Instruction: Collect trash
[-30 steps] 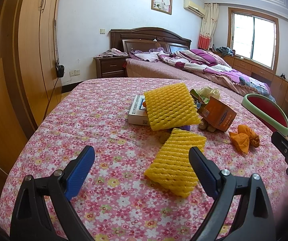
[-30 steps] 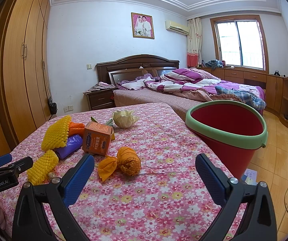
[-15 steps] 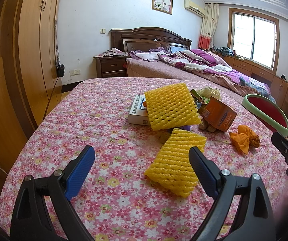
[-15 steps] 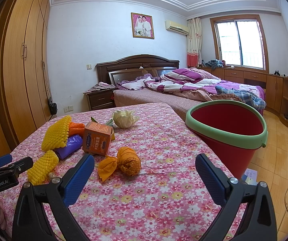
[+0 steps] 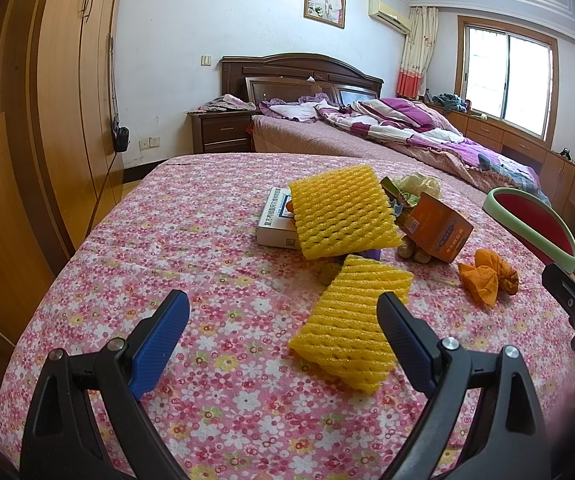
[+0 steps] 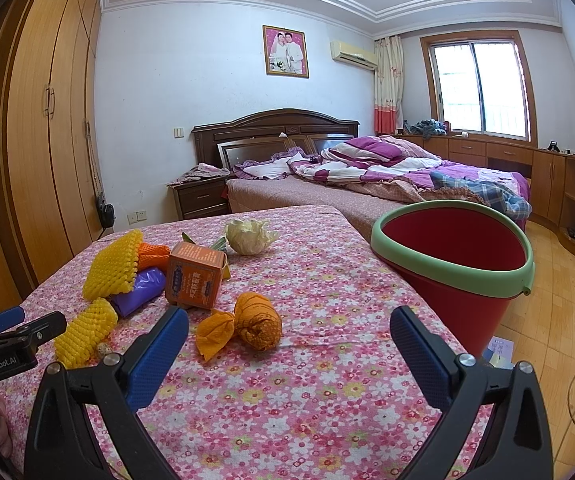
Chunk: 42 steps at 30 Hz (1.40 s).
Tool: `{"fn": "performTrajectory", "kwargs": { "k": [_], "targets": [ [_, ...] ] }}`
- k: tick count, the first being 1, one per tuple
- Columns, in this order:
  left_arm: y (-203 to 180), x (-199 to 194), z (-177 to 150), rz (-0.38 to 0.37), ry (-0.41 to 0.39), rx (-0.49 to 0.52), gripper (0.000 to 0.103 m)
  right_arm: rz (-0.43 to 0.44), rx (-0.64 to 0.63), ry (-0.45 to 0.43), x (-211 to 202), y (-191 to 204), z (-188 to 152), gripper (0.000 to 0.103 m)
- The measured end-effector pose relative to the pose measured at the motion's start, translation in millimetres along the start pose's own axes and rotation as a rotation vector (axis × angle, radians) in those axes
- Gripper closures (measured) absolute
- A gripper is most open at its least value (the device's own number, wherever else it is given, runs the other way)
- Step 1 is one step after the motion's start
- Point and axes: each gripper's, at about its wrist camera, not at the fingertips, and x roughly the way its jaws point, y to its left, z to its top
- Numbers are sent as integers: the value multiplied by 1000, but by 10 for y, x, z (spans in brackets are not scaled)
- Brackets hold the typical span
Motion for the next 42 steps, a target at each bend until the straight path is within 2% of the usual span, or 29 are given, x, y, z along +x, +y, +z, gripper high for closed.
{"fn": "performTrajectory", "kwargs": {
  "k": [13,17,20,24,27,30,32,34,37,41,42],
  "targets": [
    [5,0,1,-1,2,-1,8,3,0,2,-11,11,7,0],
    [-2,4,0,2,10,6,8,16,21,-22,-43,50,10,0],
    [-40,22,1,-3,27,27,8,33,27,5,-21,-14,21,0],
    [-174,27,23,-47,55,81,9,58,24,46,12,2,95,0],
    [-294,68,46,-63,77,125,16,60,20,63,10,3,142,0],
    [-358,155,79,-78,118,125,22,66,3,111,59,14,183,0],
    [-376,225,87,-103,160,106,37,76,5,132,84,13,187,0],
    [-338,301,84,-120,195,85,46,84,10,165,131,9,193,0],
    [-293,334,88,-158,224,46,54,89,10,209,222,14,180,0],
    [-288,334,91,-207,244,31,73,107,24,259,299,19,175,0],
    [-249,302,93,-215,248,29,75,114,26,272,323,25,179,0]
  ]
}}
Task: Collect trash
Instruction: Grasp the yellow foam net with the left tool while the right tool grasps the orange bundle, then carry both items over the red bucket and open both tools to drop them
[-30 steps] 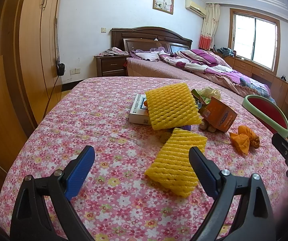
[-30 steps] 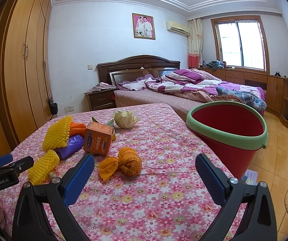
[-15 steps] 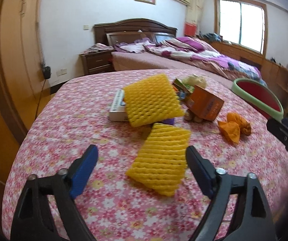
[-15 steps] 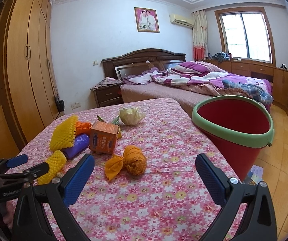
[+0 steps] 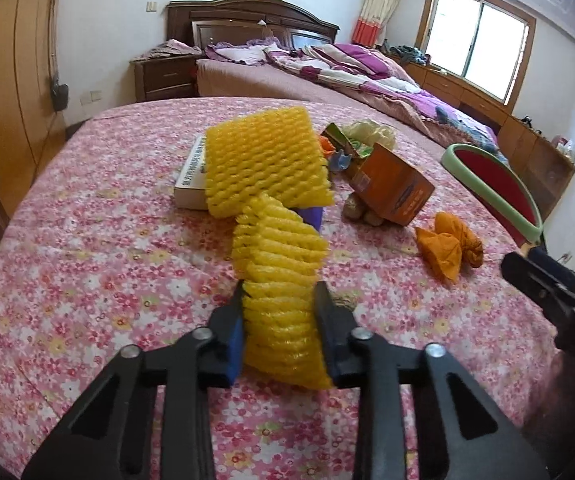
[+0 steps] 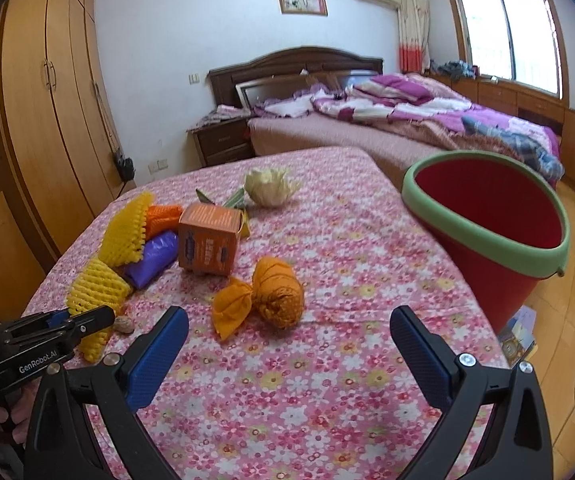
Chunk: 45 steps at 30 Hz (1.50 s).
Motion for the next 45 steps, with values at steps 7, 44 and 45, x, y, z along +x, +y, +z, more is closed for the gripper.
{"fn": "performTrajectory", "kwargs": {
  "k": [7,44,45],
  "targets": [
    [-34,-282,91,-41,-60,34,80,51,27,71,137,41,106,17],
    [-201,-167,1097,-341,-125,137,80,-144,81,-22,-379,1,587,78],
    [-241,-163,1109,-345,-119,139,80,-148,82,-31,-387,-35,623,78]
  ]
}}
